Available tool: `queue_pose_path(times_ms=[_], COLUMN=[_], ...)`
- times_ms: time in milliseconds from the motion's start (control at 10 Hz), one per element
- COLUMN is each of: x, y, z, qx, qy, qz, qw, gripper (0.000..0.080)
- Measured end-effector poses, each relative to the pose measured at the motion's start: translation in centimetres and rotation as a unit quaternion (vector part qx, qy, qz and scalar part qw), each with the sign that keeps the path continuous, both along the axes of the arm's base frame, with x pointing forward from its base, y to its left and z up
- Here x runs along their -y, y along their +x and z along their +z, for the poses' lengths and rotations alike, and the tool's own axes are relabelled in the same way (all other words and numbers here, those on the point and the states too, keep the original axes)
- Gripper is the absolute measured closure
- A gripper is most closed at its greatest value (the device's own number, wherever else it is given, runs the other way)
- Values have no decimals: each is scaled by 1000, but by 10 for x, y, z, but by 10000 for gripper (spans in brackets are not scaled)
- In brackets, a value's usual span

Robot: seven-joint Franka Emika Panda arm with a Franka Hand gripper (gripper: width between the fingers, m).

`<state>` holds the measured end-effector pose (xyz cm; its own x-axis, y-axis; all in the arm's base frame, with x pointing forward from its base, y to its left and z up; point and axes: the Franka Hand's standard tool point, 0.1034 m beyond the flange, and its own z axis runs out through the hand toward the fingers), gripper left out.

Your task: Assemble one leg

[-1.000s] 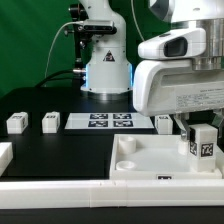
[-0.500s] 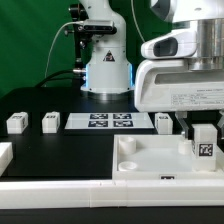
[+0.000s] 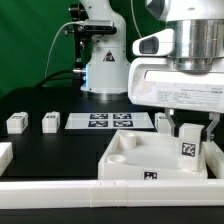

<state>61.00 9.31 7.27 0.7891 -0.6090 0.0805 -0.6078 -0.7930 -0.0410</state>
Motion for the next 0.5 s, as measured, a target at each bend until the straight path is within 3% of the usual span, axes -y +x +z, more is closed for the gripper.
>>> queue_pose_path(times_ms=[300, 400, 500], x=[15, 17, 16], y=[-5, -5, -5], z=[0, 1, 0], qx=[-5, -5, -6], qy=[-12, -15, -14], qz=[-99, -83, -82], qw=[995, 996, 996], gripper=[491, 488, 420])
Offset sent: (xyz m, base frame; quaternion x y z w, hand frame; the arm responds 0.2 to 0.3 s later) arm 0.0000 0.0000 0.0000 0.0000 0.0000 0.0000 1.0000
